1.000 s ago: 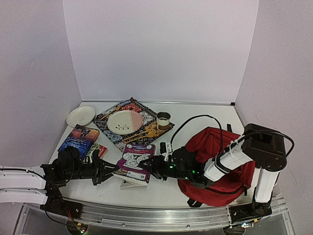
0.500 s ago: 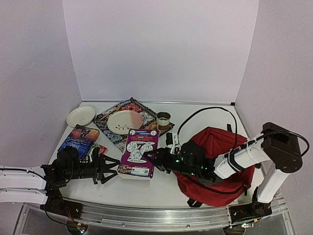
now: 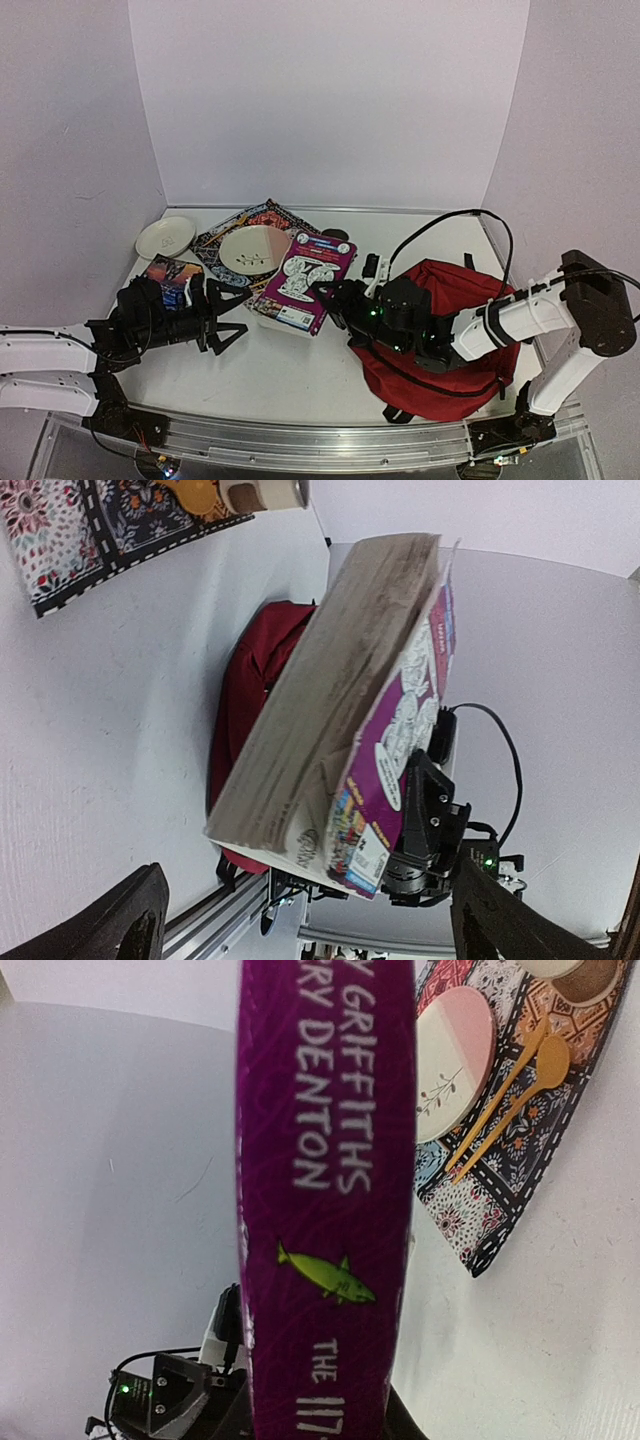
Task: Pack the student bag
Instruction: Pass from the right arm to the left
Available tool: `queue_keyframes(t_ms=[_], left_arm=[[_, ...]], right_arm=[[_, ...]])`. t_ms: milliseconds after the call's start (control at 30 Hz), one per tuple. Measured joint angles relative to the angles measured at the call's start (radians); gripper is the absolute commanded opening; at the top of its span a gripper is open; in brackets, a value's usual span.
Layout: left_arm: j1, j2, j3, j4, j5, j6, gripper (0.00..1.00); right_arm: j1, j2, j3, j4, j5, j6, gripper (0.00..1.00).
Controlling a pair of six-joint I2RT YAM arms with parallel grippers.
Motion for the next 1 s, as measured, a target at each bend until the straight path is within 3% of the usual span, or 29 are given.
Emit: queue_keyframes(t_ms=[633,1000], left_arm=[[-0.094,0.226,0.16,0.111,-0.135,0.017,0.99],[-0.13,0.303,0.181,0.22,-0.197,-0.01,0.82]], right_arm=[[-0.001,0.001,0.066,0.027,0.099,0.089,0.0],[-0.002,0.031,0.066,0.027,0.095,0.142,0.0]])
